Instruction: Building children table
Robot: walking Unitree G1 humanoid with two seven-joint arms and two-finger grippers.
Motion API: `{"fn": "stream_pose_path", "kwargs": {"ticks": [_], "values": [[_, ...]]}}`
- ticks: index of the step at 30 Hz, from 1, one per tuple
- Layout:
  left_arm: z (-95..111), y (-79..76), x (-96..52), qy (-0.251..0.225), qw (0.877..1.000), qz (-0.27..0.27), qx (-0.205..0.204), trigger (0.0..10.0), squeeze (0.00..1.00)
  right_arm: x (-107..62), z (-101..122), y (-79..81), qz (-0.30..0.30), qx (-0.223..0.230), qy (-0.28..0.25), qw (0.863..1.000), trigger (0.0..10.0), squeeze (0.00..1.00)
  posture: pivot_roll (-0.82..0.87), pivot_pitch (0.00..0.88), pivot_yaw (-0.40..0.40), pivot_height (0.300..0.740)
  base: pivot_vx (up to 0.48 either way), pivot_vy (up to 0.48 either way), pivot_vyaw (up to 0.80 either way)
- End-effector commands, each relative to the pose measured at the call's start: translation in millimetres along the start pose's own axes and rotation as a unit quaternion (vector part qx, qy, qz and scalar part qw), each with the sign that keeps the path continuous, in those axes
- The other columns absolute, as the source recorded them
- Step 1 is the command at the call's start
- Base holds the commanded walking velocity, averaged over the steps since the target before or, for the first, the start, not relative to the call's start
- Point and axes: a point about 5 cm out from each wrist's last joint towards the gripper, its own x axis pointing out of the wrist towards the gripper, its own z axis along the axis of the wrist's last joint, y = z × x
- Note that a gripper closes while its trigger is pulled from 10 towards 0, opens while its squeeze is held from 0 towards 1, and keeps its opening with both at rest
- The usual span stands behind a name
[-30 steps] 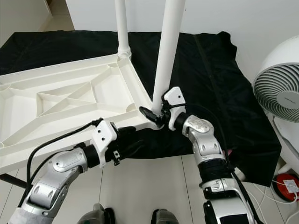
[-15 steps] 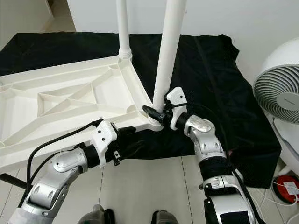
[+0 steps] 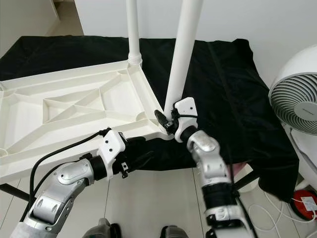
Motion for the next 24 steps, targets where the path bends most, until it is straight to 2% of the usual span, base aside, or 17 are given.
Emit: {"fn": "stream_pose_path", "kwargs": {"ticks": [1, 7, 8, 11, 14, 18, 19, 24], "values": [[-3.6, -0.6, -0.6, 0.005, 1.0, 0.021, -0.003, 10.0, 0.0, -7.8, -13.1, -2.2, -0.052, 0.013, 0.033, 0.998, 10.0, 0.0, -0.06, 0.076, 0.015, 0.74, 0.0, 0.0, 0.0], [-3.9, -0.4, -0.5, 0.005, 1.0, 0.019, -0.002, 10.0, 0.0, -14.5, -13.7, 11.1, -0.111, 0.026, 0.034, 0.993, 10.0, 0.0, -0.06, 0.076, 0.016, 0.74, 0.0, 0.0, 0.0], [-3.8, 0.0, -0.2, 0.005, 1.0, 0.019, -0.001, 10.0, 0.0, -16.5, -14.6, 13.5, -0.141, 0.025, 0.035, 0.989, 10.0, 0.0, -0.06, 0.073, 0.015, 0.74, 0.0, 0.0, 0.0], [-3.6, 0.9, 0.1, 0.005, 1.0, 0.019, 0.0, 10.0, 0.0, -18.9, -14.8, 20.7, -0.173, 0.034, 0.039, 0.984, 10.0, 0.0, -0.06, 0.072, 0.012, 0.74, 0.0, 0.0, 0.0], [-3.5, 1.2, 0.0, 0.005, 1.0, 0.02, 0.0, 10.0, 0.0, -18.5, -13.5, 25.2, -0.177, 0.038, 0.039, 0.983, 10.0, 0.0, -0.06, 0.073, 0.013, 0.74, 0.0, 0.0, 0.0], [-3.5, 0.2, 0.0, 0.004, 1.0, 0.02, -0.001, 10.0, 0.0, -17.2, -12.2, 23.0, -0.172, 0.042, 0.034, 0.984, 10.0, 0.0, -0.06, 0.075, 0.012, 0.74, 0.0, 0.0, 0.0], [-3.4, 0.2, 0.3, 0.004, 1.0, 0.02, -0.001, 10.0, 0.0, -16.7, -10.4, 21.9, -0.168, 0.046, 0.032, 0.984, 10.0, 1.0, -0.06, 0.075, 0.012, 0.74, 0.0, 0.0, 0.0], [-3.1, 1.0, 0.6, 0.004, 1.0, 0.021, -0.001, 10.0, 0.0, -14.9, -7.5, 19.0, -0.151, 0.049, 0.026, 0.987, 10.0, 1.0, -0.06, 0.077, 0.012, 0.74, 0.0, 0.0, 0.0]]}}
